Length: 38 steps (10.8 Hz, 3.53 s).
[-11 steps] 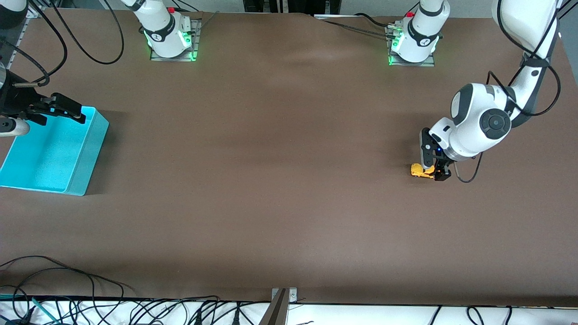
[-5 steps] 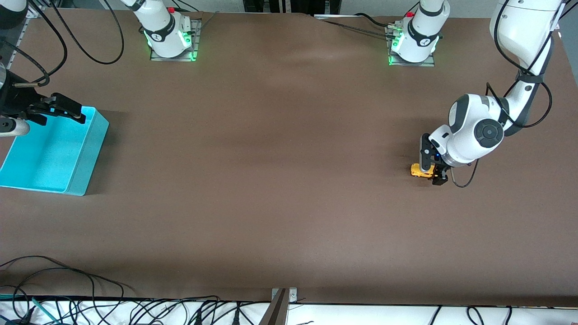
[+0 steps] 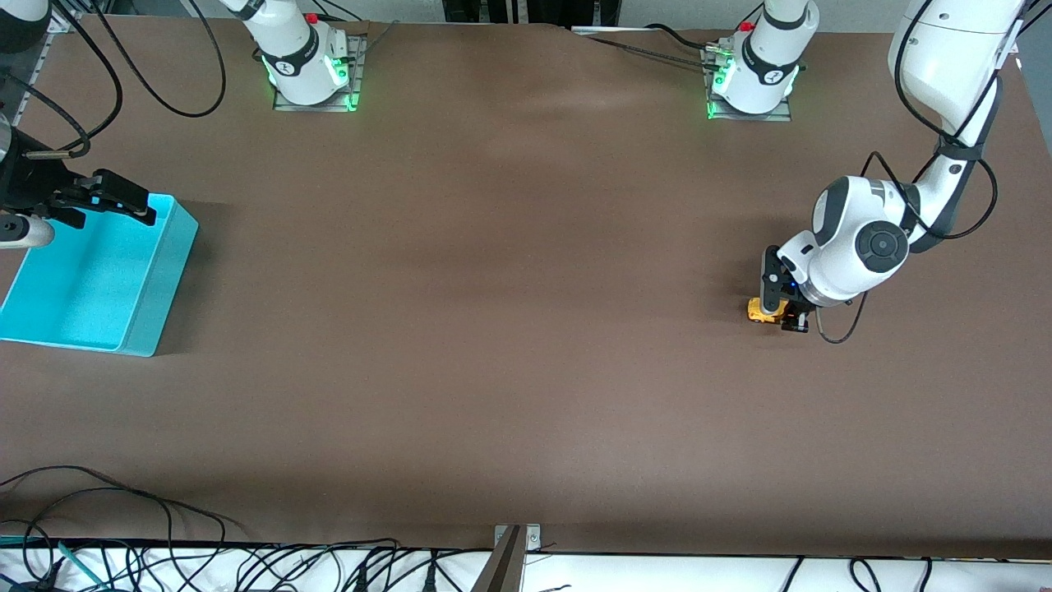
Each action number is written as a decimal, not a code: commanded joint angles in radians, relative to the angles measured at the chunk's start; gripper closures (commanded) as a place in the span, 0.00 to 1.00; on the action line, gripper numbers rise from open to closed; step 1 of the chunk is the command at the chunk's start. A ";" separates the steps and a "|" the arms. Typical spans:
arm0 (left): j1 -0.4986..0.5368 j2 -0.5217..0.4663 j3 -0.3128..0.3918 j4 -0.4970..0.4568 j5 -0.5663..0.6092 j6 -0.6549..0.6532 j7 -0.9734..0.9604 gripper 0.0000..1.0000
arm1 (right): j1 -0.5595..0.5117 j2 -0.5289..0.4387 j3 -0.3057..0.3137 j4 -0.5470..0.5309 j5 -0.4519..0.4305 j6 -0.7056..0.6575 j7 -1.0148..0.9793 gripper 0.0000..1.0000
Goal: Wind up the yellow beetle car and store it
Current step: 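Press the left gripper down onto the roof of the car, then drag the car backward with the left gripper to wind it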
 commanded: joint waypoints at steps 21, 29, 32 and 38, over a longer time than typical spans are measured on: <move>0.321 0.130 0.001 0.099 0.030 0.030 0.305 0.95 | -0.001 -0.009 0.001 -0.010 -0.008 0.006 0.000 0.00; 0.324 0.135 -0.001 0.141 0.030 0.021 0.339 0.77 | -0.001 -0.009 0.001 -0.010 -0.008 0.006 0.000 0.00; 0.324 0.139 -0.002 0.148 0.029 0.002 0.338 0.79 | -0.001 -0.007 0.001 -0.011 -0.008 0.006 0.000 0.00; 0.336 0.039 -0.008 0.158 -0.037 -0.098 0.327 0.00 | -0.001 -0.007 0.001 -0.011 -0.008 0.006 0.000 0.00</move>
